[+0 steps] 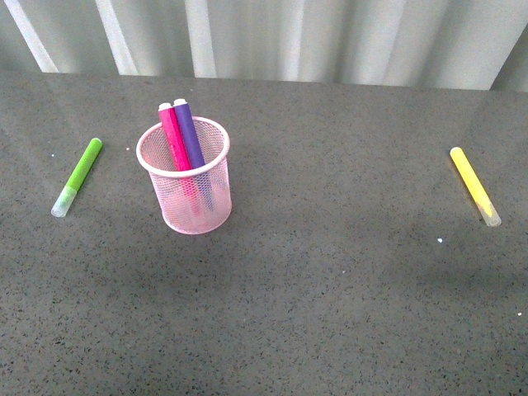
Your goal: Insert purple and pink pens into pink cup
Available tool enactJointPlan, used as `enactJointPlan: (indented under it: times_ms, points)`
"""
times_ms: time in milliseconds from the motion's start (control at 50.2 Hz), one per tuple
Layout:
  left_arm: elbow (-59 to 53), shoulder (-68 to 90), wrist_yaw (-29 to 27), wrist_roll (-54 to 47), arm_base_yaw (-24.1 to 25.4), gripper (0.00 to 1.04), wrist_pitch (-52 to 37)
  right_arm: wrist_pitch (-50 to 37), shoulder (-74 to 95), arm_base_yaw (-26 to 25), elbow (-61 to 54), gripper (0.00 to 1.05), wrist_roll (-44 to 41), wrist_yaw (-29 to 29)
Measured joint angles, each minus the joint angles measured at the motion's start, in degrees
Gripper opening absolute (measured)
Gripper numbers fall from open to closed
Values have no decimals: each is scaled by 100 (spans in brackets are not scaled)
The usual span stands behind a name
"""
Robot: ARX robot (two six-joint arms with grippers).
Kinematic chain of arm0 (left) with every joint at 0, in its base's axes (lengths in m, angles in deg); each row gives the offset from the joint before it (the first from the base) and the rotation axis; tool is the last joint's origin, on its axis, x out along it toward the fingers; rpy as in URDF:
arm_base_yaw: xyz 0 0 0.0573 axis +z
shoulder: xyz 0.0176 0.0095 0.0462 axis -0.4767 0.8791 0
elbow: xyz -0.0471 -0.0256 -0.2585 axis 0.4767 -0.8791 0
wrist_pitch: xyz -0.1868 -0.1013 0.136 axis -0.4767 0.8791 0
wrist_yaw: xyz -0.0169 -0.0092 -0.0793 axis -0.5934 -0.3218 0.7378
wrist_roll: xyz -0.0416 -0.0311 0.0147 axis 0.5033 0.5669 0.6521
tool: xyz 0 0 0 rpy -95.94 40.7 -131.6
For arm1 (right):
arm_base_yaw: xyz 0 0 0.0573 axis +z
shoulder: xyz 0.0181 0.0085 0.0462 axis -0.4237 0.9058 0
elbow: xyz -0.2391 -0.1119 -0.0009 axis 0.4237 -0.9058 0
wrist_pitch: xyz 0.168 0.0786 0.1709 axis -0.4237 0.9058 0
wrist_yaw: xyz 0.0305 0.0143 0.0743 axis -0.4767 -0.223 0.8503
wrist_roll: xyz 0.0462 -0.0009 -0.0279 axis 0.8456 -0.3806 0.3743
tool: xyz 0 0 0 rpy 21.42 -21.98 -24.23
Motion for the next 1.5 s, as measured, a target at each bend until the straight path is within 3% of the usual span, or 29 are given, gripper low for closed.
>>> enactJointPlan:
  times_ms: [159,219,578,718,1495]
  points:
    - [0,0,-2,0,0,98,0,7,0,0,0,3,0,0]
    - [0,0,-2,0,0,98,0,7,0,0,0,10,0,0]
    - [0,0,0,2,0,98,0,7,0,0,0,66,0,0]
    - [0,0,0,0,0,98,0,7,0,0,0,99,4,0]
    - [0,0,-2,0,0,98,0,7,0,0,0,98,7,0]
